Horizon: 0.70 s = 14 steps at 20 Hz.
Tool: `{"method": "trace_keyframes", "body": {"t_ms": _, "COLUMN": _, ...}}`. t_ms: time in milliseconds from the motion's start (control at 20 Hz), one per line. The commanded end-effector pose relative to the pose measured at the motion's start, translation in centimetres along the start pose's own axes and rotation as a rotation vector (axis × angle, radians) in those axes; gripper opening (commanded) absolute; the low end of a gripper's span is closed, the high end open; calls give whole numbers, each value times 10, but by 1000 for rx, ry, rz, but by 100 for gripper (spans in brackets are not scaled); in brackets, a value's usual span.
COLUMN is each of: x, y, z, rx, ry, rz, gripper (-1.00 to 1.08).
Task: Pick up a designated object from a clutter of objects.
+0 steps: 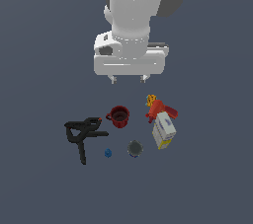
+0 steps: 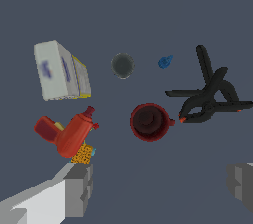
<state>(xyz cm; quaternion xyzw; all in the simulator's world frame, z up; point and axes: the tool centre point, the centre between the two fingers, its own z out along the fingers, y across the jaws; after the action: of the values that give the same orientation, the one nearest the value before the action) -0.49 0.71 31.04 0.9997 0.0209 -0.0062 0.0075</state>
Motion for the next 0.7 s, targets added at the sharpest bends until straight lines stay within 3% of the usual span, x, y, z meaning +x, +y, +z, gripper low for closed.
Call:
{"method": "trace_keyframes", "body": {"t_ms": 0, "x": 0, "y": 0, "z": 0, "rx": 0, "ry": 0, "rz": 0, "gripper": 100}}
{"method": "trace_keyframes", "body": {"t_ms": 400, "x": -1, "y": 23, "z": -3, "rx": 8, "ry": -7, "rz": 26, "gripper": 100}}
{"method": "trace_keyframes", "body": {"t_ms": 650, "x": -1, "y": 25, "z": -3, "rx": 8, "ry": -7, "rz": 28, "gripper": 100}}
